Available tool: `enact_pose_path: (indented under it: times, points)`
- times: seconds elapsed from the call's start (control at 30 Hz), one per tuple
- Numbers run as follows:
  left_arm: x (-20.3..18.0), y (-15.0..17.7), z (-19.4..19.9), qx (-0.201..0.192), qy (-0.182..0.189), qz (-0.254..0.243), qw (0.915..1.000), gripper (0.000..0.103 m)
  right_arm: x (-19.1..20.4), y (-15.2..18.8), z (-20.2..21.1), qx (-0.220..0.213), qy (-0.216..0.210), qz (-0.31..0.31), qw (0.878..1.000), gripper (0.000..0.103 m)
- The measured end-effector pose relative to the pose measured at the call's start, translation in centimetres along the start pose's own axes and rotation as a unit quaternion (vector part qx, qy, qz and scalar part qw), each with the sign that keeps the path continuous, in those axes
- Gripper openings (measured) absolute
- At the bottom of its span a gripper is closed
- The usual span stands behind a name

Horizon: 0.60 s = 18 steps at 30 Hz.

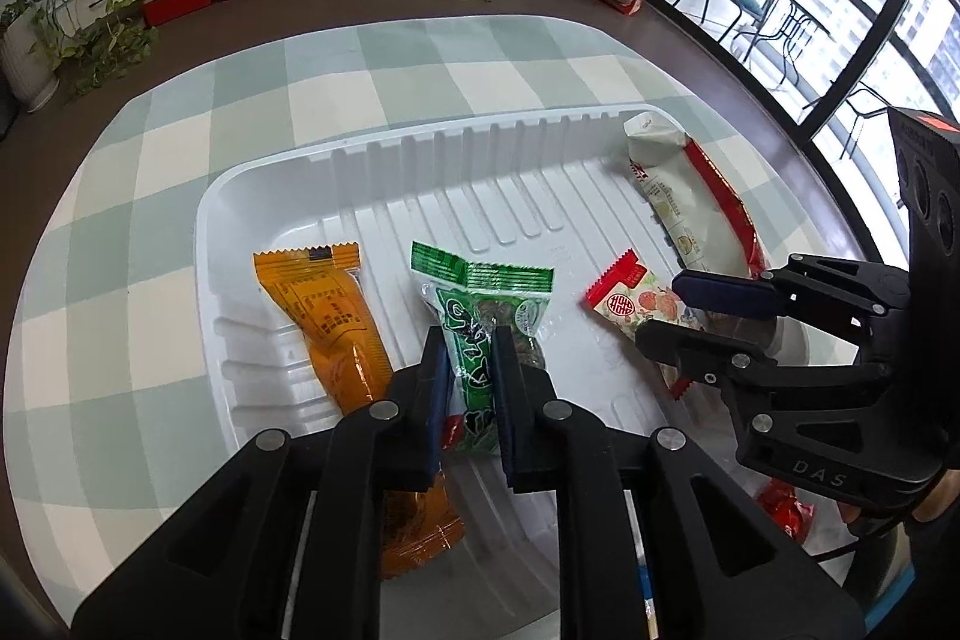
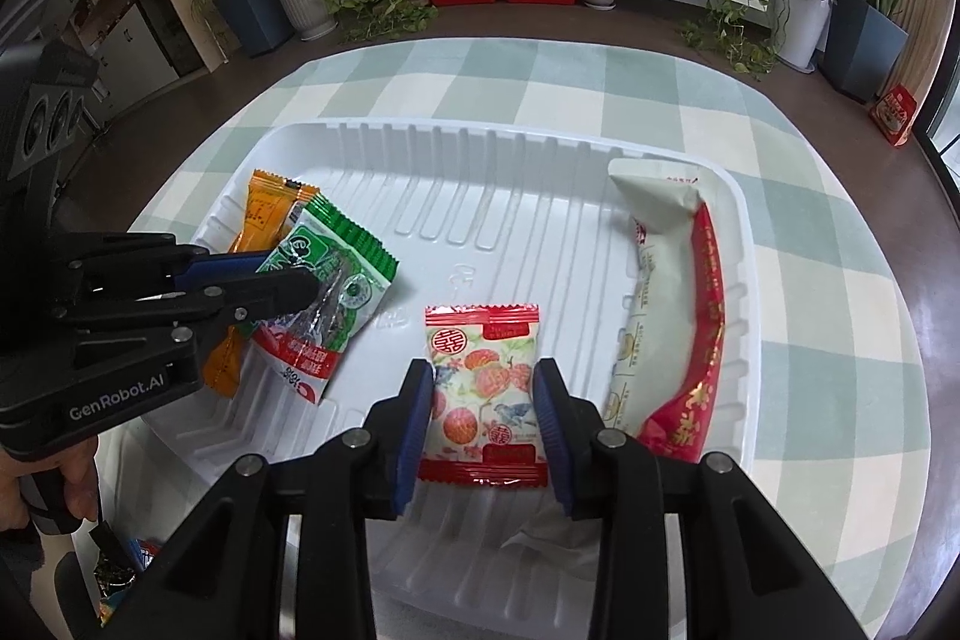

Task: Organize snacks
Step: 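Carry the green packet into the tray with the left gripper while the right gripper carries the biscuit packet there, then open both grippers and withdraw them from the tray toward the pile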

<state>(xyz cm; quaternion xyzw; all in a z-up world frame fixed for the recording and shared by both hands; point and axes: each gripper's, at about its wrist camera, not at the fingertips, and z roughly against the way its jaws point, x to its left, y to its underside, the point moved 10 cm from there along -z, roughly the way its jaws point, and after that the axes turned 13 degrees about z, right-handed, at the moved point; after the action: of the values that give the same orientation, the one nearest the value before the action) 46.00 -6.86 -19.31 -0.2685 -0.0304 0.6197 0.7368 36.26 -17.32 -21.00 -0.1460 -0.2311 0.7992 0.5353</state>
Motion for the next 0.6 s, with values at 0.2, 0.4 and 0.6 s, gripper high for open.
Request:
enact_pose_path:
  times: [0.2,0.4,0.6]
  points:
    - [-0.5,-0.6,2.0,-0.026,0.008,0.003,0.9996,0.070,-0.2,-0.6,1.5,-0.022,-0.001,-0.004,1.000,0.039]
    - [-0.7,-0.7,5.2,-0.050,0.018,0.010,0.9985,0.071,-0.1,-1.5,5.8,-0.069,0.000,-0.001,0.998,0.046]
    - [-0.9,0.4,11.4,-0.098,0.033,0.017,0.9945,0.099,0.5,-0.9,11.3,-0.121,-0.015,-0.017,0.992,0.068]
